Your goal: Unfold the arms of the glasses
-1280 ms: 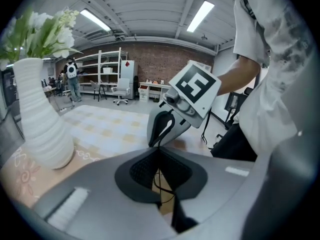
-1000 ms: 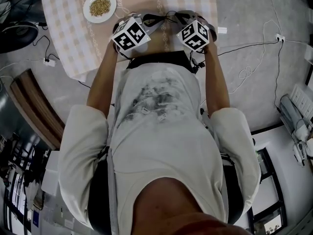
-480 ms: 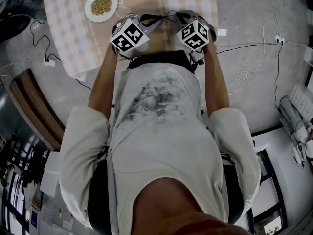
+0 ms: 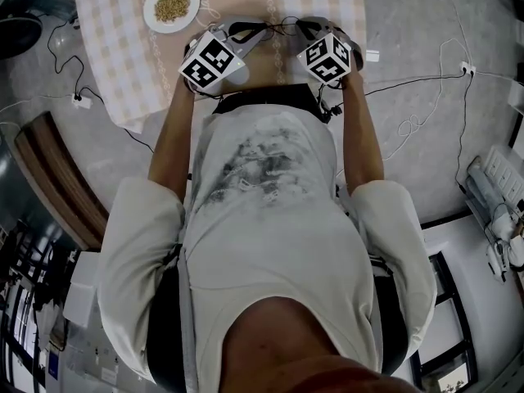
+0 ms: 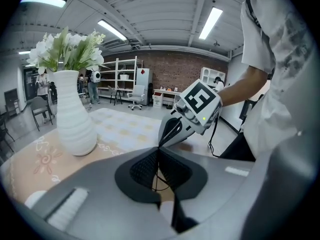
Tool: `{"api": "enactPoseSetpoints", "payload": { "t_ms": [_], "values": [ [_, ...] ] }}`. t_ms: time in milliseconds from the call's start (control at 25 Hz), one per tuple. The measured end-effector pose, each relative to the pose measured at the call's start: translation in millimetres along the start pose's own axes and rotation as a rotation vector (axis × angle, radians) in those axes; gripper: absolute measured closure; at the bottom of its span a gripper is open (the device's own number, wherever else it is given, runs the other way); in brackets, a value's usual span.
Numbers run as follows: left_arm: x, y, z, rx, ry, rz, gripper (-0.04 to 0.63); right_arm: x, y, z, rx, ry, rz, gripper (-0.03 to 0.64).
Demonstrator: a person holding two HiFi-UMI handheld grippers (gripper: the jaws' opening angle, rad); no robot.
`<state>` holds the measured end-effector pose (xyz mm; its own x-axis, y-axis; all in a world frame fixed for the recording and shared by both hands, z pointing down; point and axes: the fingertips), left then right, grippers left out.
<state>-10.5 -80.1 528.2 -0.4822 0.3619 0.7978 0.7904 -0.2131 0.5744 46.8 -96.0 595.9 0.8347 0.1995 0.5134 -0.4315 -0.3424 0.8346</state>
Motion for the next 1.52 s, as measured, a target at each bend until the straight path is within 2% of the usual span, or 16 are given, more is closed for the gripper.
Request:
{"api": "enactPoseSetpoints", "payload": {
  "t_ms": [240,440,840,1240,1520],
  "values": [
    [-5,-4,-20,-0.016,-0.01,0.011,0.581,-5,6,16,0.008,0.005,-0.001,0.6],
    [2,-10,-5,-0.03,-0.02,0.021,0.583,1,0,0,0.013,0.006,-0.001,0.6],
    [5,-15,-10,-0.048,-0.047,0.041,0.583,0,1,0,0.02,0.009,-0.002,0.6],
    [10,-18,-18,-0.06,-0.109,0.073,0.583,1,1,0,0.027,0.027,0.001,0.6],
    [8,-15,-14,-0.041,-0.112,0.079,0.583,-1,0,3,0.071,0.015,-0.014,0.6]
  ]
}}
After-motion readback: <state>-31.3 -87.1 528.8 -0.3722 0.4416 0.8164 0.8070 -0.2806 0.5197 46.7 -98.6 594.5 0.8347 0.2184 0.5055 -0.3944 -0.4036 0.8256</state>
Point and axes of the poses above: the fingertips, and each gripper's own axes: y forward along the fingers, z to its right, x out of its underside, and after that the axes turned 6 degrees about -y, right-handed
